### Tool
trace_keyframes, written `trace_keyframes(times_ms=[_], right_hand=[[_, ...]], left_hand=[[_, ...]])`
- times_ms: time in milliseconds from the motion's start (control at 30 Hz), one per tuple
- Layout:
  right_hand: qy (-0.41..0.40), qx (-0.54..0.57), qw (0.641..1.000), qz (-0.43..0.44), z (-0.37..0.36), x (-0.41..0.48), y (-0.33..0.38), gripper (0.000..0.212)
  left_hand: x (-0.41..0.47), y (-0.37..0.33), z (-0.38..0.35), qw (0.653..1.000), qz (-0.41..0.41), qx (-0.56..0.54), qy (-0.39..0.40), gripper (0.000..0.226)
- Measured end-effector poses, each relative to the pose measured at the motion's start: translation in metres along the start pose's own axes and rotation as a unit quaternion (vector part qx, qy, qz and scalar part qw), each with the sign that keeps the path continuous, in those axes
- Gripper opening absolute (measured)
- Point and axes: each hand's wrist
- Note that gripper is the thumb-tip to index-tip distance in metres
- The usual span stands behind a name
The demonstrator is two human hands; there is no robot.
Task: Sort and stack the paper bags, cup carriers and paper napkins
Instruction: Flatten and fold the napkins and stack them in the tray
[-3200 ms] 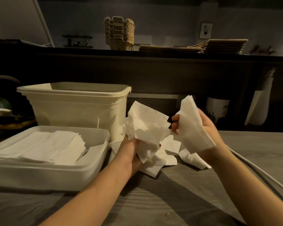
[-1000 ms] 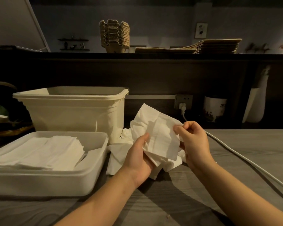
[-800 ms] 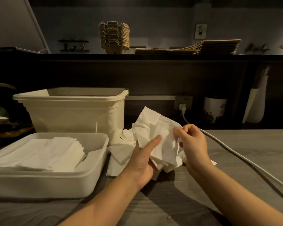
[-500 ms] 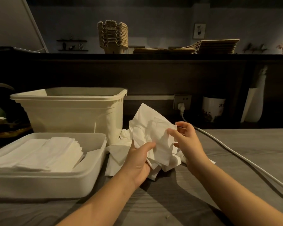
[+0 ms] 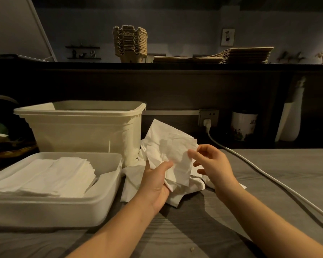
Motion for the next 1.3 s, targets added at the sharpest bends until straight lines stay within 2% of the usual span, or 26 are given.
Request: trace_keyframes(times_ms=[200, 367, 433, 567, 767, 967, 1100, 1167, 1300], right_hand=[[-0.028, -0.051, 0.995, 0.077, -0.001, 0.004, 0.0, 0.011], [0.055, -0.067, 0.993, 0.077, -0.004, 0.003, -0.002, 0.014], [0.071, -0.03, 0.995, 0.06, -0.006, 0.001, -0.001, 0.014], [0.054, 0.044, 0.996, 0.063, -0.002, -0.001, 0.004, 0.021], [0.048, 0.146, 0.988, 0.014, -0.003, -0.003, 0.007, 0.02], [-0.013, 0.356, 0.927, -0.115, 0.004, 0.004, 0.003, 0.022], [-0.016, 0.384, 0.913, -0.136, 0.007, 0.004, 0.002, 0.023], [-0.022, 0.401, 0.906, -0.133, 0.01, 0.004, 0.005, 0.021], [-0.079, 0.412, 0.895, -0.152, 0.018, 0.007, 0.011, 0.028]], left_hand=[[-0.002, -0.001, -0.003, 1.0, -0.004, -0.004, -0.008, 0.044], [-0.004, -0.002, -0.003, 1.0, 0.005, 0.002, -0.012, 0.043], [-0.005, -0.003, -0.004, 1.0, 0.009, 0.002, -0.006, 0.04], [-0.007, -0.006, -0.006, 0.999, 0.036, -0.038, 0.004, 0.022], [-0.007, -0.01, -0.004, 0.997, 0.053, -0.044, -0.028, 0.026], [-0.008, -0.012, -0.005, 0.994, 0.077, -0.063, -0.039, 0.024], [-0.009, -0.012, -0.005, 0.995, 0.069, -0.051, -0.045, 0.02], [-0.008, -0.011, -0.006, 0.996, 0.058, -0.034, -0.06, 0.024], [-0.007, -0.011, -0.005, 0.996, 0.037, -0.009, -0.074, 0.028]])
Point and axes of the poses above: each hand's wrist, its own x-axis towards the middle knuckle, its own z-axis out of the back of the hand, y = z × x, and after that the axes turned 12 degrees about z, right-handed
